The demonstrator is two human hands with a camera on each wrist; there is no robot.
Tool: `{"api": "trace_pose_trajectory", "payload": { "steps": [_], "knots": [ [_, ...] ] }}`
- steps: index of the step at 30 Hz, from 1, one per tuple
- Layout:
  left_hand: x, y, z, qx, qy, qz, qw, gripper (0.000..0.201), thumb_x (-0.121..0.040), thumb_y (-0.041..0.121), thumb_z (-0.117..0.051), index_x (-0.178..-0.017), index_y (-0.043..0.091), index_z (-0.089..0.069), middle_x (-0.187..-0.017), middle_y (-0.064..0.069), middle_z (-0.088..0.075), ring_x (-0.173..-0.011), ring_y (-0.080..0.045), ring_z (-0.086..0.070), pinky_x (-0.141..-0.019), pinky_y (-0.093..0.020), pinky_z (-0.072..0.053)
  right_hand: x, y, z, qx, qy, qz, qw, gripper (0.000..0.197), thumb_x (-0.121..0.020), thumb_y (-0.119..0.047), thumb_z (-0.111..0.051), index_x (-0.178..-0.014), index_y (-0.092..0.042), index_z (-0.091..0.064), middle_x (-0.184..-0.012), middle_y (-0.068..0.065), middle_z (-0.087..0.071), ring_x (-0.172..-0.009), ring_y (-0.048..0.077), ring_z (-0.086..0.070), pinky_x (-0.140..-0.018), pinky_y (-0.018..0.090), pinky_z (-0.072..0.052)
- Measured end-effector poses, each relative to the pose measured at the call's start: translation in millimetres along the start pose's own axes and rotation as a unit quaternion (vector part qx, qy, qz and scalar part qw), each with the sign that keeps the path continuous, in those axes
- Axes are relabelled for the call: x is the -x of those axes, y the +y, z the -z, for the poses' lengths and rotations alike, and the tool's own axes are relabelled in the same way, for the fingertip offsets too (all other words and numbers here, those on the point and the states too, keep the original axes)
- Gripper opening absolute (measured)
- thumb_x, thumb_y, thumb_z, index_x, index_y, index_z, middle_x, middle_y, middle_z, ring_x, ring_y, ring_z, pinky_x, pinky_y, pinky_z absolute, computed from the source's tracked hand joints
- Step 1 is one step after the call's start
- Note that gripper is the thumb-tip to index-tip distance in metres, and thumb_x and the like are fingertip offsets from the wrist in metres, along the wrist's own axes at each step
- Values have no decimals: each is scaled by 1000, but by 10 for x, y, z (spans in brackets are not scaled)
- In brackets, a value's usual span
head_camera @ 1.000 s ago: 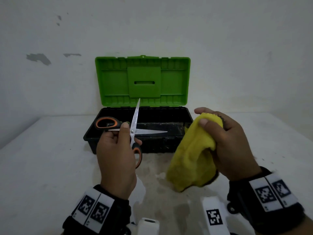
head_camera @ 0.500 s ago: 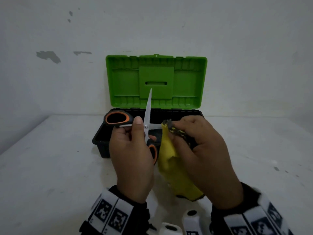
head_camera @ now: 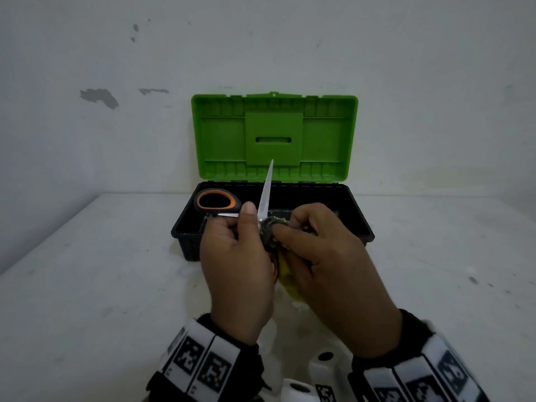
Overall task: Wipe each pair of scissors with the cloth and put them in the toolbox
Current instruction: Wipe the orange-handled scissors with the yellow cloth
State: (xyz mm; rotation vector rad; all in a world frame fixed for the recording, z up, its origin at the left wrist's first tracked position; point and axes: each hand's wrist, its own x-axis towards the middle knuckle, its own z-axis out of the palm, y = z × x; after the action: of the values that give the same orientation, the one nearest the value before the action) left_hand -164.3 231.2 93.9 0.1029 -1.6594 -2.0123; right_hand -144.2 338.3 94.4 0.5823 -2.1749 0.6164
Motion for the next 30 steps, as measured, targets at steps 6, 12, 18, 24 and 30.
{"api": "trace_pose_trajectory", "payload": {
  "steps": [6, 12, 18, 24, 30],
  "knots": [
    [105, 113, 49, -20, -10, -23, 999, 35, -98, 26, -55, -76, -1, -54, -53, -7, -48, -36, -7, -41, -36, -18, -36, 52, -58, 68, 9, 31, -17, 999, 20, -91, -13, -59, -101, -6, -75, -90, 9, -58, -71, 23, -57, -58, 36, -51],
    [177, 160, 106, -33, -13, -24, 999, 39, -97, 31, -56, -75, 0, -54, -61, -20, -52, -44, -14, -43, -43, -31, -41, 119, -130, 136, 21, 40, -21, 999, 20, -91, -12, -57, -101, -6, -75, -90, 8, -57, -71, 23, -57, -57, 37, -51],
    [211, 176, 106, -24, -11, -29, 999, 41, -99, 29, -54, -79, -7, -53, -59, -19, -51, -39, -10, -43, -40, -27, -41, 173, -211, 141, 12, 46, -21, 999, 24, -92, -15, -53, -100, -6, -74, -89, 8, -57, -71, 24, -56, -58, 37, -51],
    [190, 163, 90, -44, 5, -61, 997, 41, -99, 30, -53, -73, -1, -50, -57, -8, -48, -42, -6, -41, -42, -21, -39, 178, -187, 108, -20, 63, -54, 996, 23, -93, -14, -56, -103, -5, -74, -89, 4, -56, -75, 16, -54, -65, 25, -47],
    [217, 190, 101, -10, -10, -45, 999, 37, -100, 26, -53, -80, -5, -48, -51, 3, -47, -48, -34, -48, -46, -40, -50, 180, -73, 127, -19, 79, -78, 994, 16, -90, -9, -64, -101, -6, -75, -89, 4, -59, -77, 15, -56, -71, 8, -40]
  ]
}}
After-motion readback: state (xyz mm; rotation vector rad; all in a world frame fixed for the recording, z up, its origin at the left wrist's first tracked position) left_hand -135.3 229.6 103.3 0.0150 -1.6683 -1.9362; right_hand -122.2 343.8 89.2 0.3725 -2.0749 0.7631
